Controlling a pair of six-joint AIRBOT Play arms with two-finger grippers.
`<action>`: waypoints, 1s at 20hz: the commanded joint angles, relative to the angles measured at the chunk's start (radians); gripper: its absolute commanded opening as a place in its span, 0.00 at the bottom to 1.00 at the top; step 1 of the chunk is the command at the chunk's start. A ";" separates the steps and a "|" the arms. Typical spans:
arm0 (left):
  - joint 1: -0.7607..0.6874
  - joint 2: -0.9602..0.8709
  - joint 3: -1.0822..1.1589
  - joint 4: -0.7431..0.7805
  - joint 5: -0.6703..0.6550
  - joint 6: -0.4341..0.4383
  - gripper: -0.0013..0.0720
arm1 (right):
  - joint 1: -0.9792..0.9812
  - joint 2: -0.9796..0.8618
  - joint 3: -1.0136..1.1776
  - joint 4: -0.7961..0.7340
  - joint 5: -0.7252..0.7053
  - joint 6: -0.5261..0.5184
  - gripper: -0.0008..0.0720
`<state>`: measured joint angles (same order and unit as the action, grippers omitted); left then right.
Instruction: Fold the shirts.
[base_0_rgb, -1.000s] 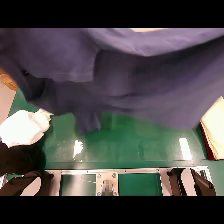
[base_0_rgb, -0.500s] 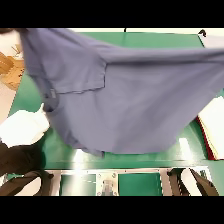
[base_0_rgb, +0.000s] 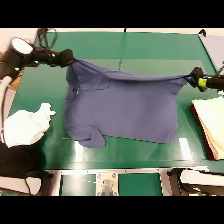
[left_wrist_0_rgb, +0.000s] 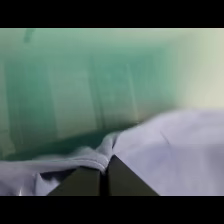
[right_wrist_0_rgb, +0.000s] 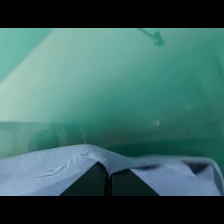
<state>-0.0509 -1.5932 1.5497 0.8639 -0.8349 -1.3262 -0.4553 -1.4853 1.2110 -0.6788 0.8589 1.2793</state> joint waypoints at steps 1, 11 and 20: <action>-0.005 -0.060 -0.003 -0.007 0.183 0.004 0.06 | 0.014 -0.221 0.199 0.026 0.047 -0.008 0.03; 0.001 -0.061 -0.003 -0.005 0.290 0.019 0.06 | 0.021 -0.315 0.439 0.056 0.068 -0.002 0.03; 0.001 -0.077 -0.029 0.322 -0.129 -0.035 0.06 | 0.003 -0.324 0.406 -0.248 0.387 0.030 0.03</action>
<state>-0.0505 -1.6619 1.5375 1.0679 -0.8024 -1.3388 -0.4496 -1.8076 1.6367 -0.8070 1.1255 1.2964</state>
